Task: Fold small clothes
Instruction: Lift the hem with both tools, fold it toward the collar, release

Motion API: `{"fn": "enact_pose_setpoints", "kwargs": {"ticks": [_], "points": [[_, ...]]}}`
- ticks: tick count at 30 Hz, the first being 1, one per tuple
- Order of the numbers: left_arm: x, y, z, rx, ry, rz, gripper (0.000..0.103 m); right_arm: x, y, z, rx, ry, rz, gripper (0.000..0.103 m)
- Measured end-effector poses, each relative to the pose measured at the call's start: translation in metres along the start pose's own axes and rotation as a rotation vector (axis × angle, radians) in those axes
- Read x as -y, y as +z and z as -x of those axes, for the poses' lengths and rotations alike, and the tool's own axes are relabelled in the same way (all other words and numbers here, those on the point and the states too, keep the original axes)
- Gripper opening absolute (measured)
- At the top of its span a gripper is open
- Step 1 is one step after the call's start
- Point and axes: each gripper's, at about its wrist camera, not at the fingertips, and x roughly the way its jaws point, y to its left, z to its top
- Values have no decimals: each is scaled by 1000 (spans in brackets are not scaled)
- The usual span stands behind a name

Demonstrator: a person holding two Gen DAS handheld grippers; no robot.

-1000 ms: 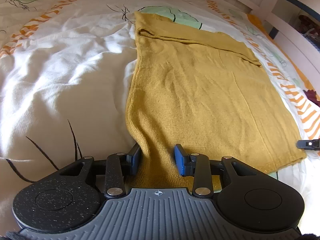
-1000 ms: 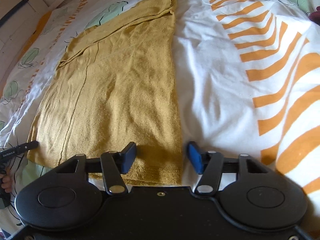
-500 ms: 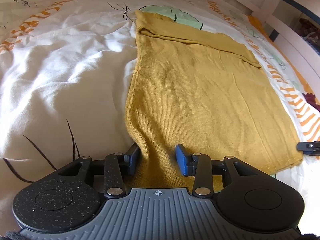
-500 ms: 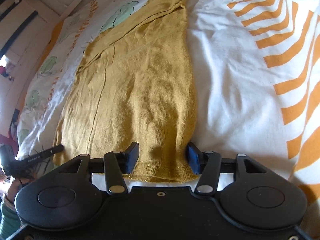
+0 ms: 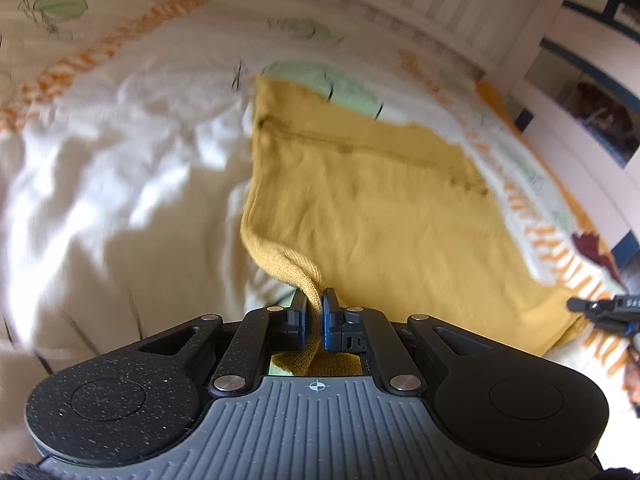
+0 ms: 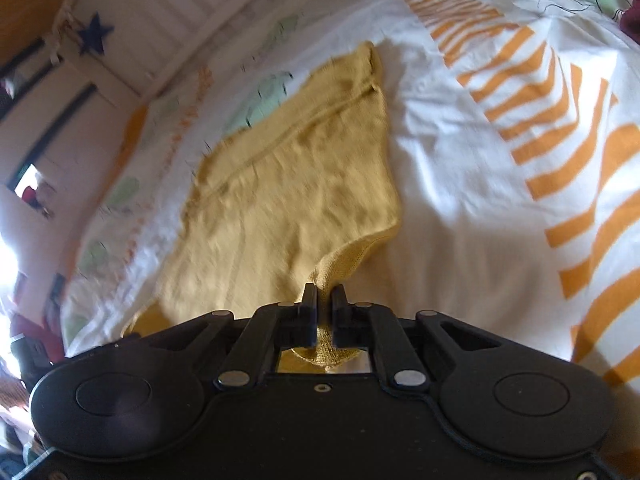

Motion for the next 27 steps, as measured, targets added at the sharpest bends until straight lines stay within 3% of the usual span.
{"fn": "enact_pose_setpoints", "kwargs": {"ticks": [8, 14, 27], "points": [[11, 51, 2, 101, -42, 38, 7, -11, 33, 1, 70, 46, -48, 13], [10, 96, -17, 155, -50, 70, 7, -19, 78, -7, 117, 57, -48, 13], [-5, 182, -93, 217, -18, 103, 7, -17, 184, -85, 184, -7, -82, 13]]}}
